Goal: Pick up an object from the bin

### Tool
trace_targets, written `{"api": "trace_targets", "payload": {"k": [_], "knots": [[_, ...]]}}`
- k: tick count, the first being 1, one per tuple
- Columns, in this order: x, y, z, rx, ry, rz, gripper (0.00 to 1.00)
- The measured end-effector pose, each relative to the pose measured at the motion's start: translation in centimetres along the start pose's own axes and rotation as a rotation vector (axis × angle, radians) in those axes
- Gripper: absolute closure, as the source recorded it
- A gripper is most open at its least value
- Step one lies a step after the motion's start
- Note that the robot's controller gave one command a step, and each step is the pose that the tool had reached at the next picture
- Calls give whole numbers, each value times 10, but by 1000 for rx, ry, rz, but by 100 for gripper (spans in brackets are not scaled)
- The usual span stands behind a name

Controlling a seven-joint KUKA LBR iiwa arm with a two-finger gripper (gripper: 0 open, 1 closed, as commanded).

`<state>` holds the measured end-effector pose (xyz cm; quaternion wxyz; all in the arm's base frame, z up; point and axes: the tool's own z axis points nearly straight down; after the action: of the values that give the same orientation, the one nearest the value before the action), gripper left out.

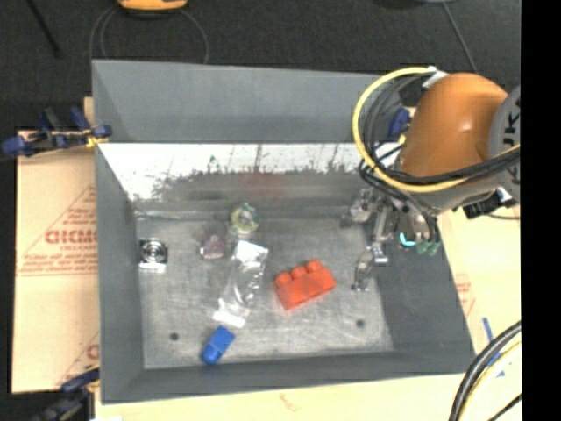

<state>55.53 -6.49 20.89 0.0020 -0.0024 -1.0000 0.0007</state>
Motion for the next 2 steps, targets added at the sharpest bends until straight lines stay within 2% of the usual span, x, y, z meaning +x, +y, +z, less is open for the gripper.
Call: {"api": "trace_targets", "payload": {"k": [1,2], "knots": [[-7,45,111,-2,-1,-166,0],[-10,45,105,0,-10,-166,100]]}}
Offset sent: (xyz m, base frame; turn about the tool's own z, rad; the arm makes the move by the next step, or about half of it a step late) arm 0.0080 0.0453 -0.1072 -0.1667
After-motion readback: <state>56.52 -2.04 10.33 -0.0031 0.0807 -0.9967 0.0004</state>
